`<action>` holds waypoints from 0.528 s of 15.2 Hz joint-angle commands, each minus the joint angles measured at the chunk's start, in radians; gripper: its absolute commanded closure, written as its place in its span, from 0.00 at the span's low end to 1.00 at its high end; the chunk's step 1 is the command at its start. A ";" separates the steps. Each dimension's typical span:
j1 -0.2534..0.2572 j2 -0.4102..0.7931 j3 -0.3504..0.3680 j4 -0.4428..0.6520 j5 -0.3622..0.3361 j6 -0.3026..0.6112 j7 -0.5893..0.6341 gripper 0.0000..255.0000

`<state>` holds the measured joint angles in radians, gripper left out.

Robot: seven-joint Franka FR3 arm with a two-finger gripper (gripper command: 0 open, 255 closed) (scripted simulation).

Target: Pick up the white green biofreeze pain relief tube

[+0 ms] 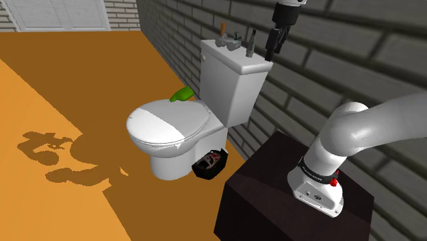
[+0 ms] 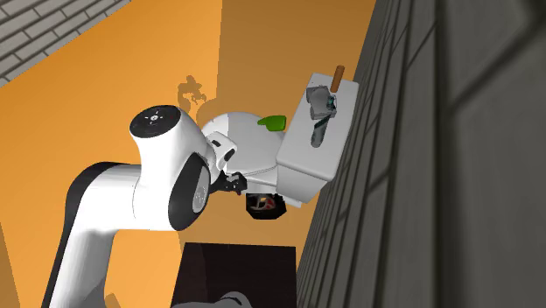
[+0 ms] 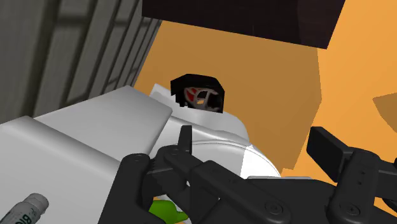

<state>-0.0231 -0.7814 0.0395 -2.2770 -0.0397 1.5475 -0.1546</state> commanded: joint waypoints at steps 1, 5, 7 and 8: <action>0.000 0.000 0.000 0.000 0.000 0.000 0.000 0.00; -0.052 0.125 0.007 0.064 -0.014 0.090 0.093 0.00; -0.077 0.187 0.009 0.101 -0.023 0.129 0.139 0.00; -0.089 0.217 0.009 0.122 -0.028 0.146 0.162 0.00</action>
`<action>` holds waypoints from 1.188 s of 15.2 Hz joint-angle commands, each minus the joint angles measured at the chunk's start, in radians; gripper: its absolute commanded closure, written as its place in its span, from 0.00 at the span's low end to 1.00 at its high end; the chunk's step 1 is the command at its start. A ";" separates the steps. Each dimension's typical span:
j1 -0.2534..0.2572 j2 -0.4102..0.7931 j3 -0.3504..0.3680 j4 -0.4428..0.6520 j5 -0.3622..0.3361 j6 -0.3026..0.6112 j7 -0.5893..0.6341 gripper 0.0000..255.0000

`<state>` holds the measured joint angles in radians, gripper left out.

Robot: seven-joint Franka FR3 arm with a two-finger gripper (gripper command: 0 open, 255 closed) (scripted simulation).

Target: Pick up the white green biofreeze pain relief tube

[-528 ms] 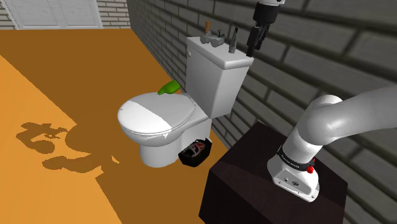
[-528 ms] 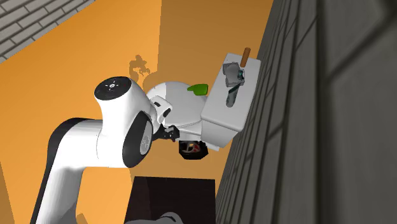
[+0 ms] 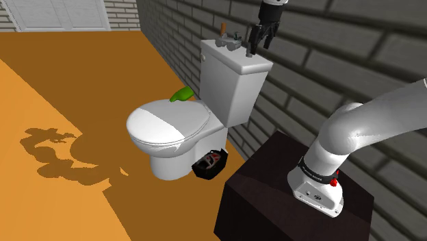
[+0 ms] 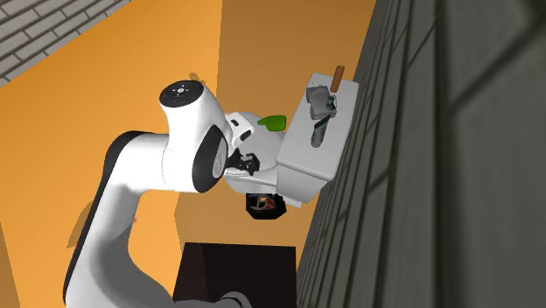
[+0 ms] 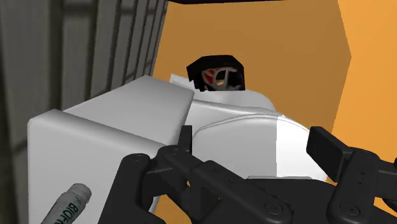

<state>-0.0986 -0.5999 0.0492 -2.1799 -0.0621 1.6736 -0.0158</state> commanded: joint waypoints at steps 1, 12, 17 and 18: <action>-0.026 0.066 0.000 0.046 -0.011 0.036 0.046 0.00; -0.142 0.386 -0.024 0.332 -0.077 0.142 0.293 0.00; -0.184 0.522 -0.051 0.488 -0.102 0.152 0.394 0.00; -0.192 0.549 -0.057 0.521 -0.106 0.151 0.413 0.00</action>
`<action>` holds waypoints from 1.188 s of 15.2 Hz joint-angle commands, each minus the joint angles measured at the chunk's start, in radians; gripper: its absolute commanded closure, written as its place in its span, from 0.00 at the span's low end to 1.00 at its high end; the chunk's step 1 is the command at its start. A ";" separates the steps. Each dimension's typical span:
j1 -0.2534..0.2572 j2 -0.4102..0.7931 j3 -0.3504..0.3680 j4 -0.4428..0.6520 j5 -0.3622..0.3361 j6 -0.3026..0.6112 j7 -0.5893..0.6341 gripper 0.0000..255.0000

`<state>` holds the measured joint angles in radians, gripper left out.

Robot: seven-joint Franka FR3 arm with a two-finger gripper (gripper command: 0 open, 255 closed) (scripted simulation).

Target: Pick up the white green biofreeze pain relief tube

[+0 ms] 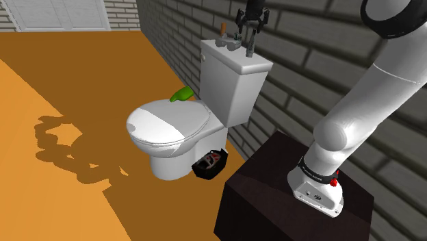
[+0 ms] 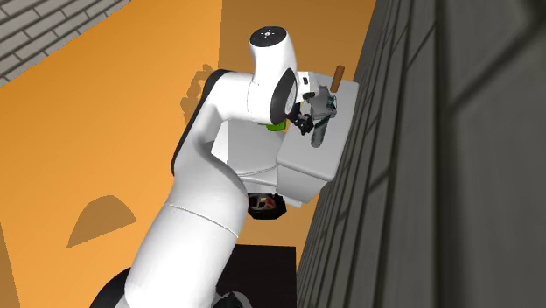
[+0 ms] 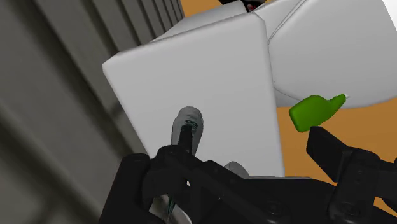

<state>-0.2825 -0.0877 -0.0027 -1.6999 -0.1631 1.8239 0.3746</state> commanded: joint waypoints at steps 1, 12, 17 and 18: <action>-0.016 0.063 -0.012 0.075 -0.008 0.000 0.041 0.00; -0.073 0.245 -0.074 0.288 -0.020 0.013 0.174 0.00; -0.073 0.228 -0.074 0.204 -0.025 0.079 0.186 0.00; -0.073 0.229 -0.074 0.205 -0.025 0.079 0.186 0.00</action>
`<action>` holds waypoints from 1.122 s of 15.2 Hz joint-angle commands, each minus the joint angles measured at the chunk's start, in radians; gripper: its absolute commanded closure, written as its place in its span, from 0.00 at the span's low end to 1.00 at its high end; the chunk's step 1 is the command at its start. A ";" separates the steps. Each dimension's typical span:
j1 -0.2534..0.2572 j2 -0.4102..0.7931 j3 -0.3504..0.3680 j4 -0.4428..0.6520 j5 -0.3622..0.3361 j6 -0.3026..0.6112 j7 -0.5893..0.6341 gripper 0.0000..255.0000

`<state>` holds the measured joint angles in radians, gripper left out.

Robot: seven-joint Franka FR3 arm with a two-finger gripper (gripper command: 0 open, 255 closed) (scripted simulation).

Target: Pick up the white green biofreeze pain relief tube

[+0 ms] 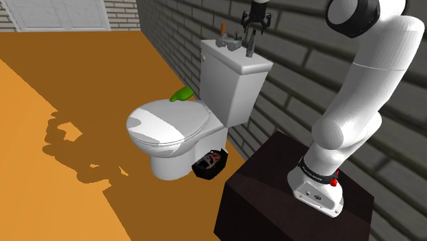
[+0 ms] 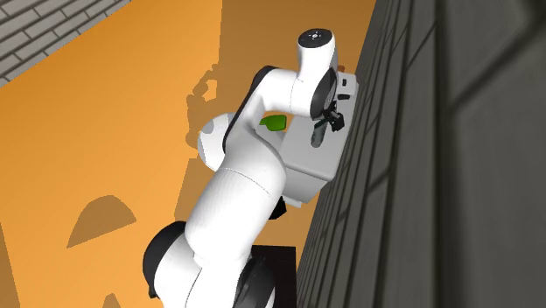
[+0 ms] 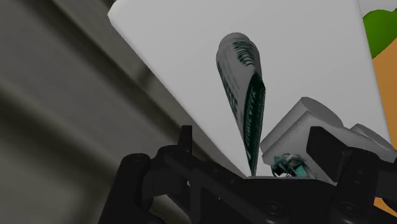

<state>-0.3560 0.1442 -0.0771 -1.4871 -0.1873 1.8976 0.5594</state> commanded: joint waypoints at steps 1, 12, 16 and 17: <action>0.000 -0.003 0.000 -0.008 -0.001 0.005 0.001 1.00; 0.000 0.003 0.000 0.027 0.002 -0.023 -0.004 1.00; 0.000 0.019 0.000 0.103 0.006 -0.082 -0.015 1.00; 0.000 0.024 0.001 0.123 0.007 -0.097 -0.018 1.00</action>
<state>-0.3569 0.1667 -0.0773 -1.3807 -0.1807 1.8160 0.5425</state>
